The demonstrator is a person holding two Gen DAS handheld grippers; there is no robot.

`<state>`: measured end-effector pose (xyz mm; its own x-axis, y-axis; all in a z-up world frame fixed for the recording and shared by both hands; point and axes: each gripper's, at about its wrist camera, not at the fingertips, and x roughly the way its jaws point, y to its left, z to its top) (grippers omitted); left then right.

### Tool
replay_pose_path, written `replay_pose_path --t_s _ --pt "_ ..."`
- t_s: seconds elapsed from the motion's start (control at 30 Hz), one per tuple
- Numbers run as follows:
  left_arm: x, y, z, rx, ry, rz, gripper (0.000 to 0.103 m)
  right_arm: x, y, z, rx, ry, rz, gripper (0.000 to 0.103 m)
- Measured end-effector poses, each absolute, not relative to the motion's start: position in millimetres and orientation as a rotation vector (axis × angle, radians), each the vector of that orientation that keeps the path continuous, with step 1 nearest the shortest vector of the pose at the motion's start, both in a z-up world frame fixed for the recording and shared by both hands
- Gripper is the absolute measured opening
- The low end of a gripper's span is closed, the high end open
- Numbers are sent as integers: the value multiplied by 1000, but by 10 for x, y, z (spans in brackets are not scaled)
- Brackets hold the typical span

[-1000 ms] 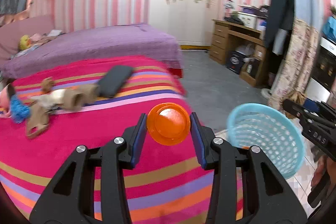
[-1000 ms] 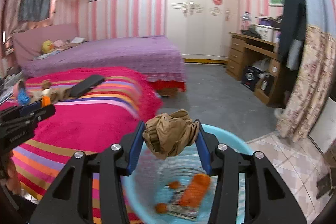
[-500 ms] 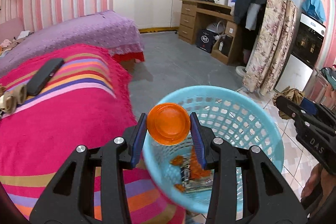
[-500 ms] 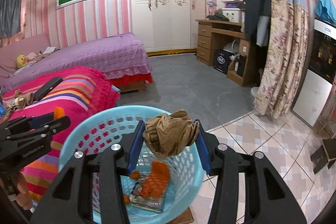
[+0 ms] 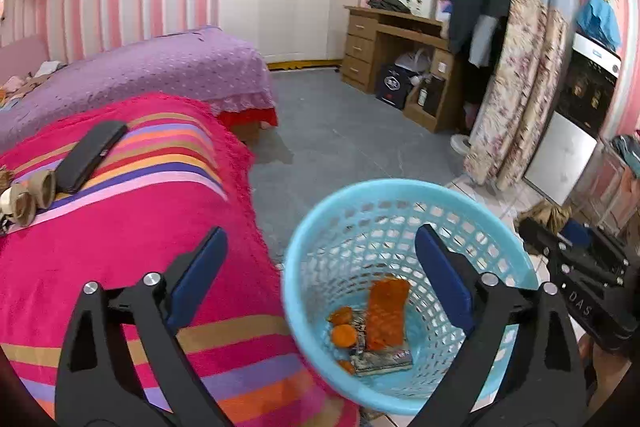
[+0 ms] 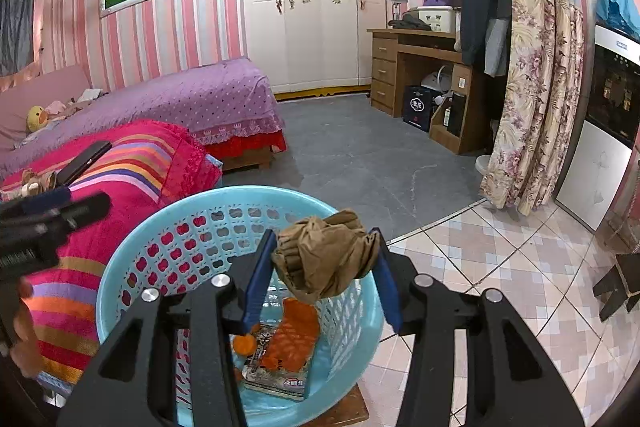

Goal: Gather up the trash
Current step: 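Open the right tool to drop the crumpled paper into the basket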

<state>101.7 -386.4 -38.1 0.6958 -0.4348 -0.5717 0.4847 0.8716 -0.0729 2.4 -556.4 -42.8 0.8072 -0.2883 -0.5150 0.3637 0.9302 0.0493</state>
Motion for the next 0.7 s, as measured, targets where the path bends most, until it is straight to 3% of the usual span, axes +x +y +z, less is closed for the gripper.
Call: replay_pose_path --t_s 0.37,0.4,0.53,0.63,0.7 --pt "1157 -3384 -328 85 599 -439 94 246 -5371 -497 129 547 -345 48" --pt "1169 -3351 -330 83 602 -433 94 257 -5358 -494 124 549 -351 51" --pt "1167 -3269 -318 79 601 -429 94 242 -5307 -460 104 544 -387 87" --pt "1153 -3178 -276 67 598 -429 95 201 -5287 -417 121 535 -398 97" --pt "1143 -3116 -254 60 597 -426 96 184 -5263 -381 137 528 -389 98"
